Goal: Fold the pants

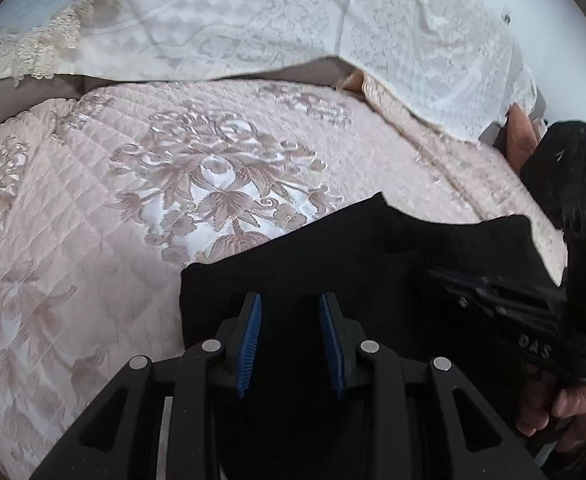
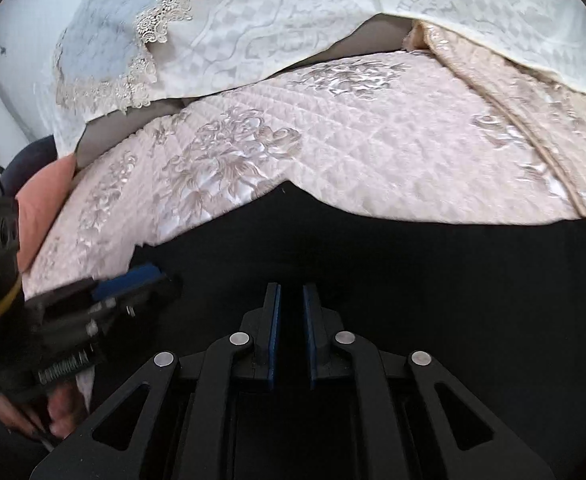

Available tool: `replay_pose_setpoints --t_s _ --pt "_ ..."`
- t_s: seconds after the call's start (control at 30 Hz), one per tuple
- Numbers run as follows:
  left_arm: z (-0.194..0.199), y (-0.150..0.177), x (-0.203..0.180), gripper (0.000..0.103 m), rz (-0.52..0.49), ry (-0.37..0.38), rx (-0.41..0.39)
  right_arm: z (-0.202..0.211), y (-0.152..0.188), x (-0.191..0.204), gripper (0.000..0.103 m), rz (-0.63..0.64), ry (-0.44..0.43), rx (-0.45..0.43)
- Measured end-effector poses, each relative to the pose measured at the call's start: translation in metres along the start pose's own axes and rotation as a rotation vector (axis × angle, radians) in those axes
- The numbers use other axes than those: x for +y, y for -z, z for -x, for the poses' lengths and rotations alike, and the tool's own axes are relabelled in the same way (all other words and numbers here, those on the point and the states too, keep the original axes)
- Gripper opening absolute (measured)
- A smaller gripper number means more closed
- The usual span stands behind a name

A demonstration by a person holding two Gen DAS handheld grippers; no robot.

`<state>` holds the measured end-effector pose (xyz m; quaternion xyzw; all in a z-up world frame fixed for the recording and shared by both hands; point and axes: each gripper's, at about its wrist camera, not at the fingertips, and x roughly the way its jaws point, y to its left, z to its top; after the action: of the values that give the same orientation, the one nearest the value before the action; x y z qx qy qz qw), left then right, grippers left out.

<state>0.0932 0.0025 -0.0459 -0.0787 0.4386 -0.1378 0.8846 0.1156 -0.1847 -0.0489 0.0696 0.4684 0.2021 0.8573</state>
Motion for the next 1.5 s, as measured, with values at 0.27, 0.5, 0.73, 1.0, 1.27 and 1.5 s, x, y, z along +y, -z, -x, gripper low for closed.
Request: replay_pose_setpoints --t_s 0.27,0.5,0.73,1.0,1.27,1.5 --pt "0.045 0.057 -0.007 0.033 0.005 0.035 -0.044 0.035 0.072 0.028 0.013 0.089 -0.027 0.022" --pt "0.064 0.083 -0.019 0.033 -0.016 0.042 -0.043 0.056 0.076 0.029 0.013 0.085 0.009 -0.004" --pt "0.061 0.093 -0.025 0.033 -0.018 0.056 -0.027 0.054 0.085 0.019 0.015 0.03 -0.01 0.021" --pt "0.058 0.089 -0.018 0.033 -0.002 0.056 -0.013 0.058 0.083 0.003 0.042 -0.074 -0.087 0.003" --pt "0.052 0.091 -0.031 0.037 -0.019 0.045 -0.027 0.036 0.072 0.017 0.042 -0.069 -0.096 0.006" --pt "0.053 0.092 -0.033 0.037 -0.031 0.04 -0.027 0.045 0.076 0.013 0.004 -0.07 -0.092 -0.011"
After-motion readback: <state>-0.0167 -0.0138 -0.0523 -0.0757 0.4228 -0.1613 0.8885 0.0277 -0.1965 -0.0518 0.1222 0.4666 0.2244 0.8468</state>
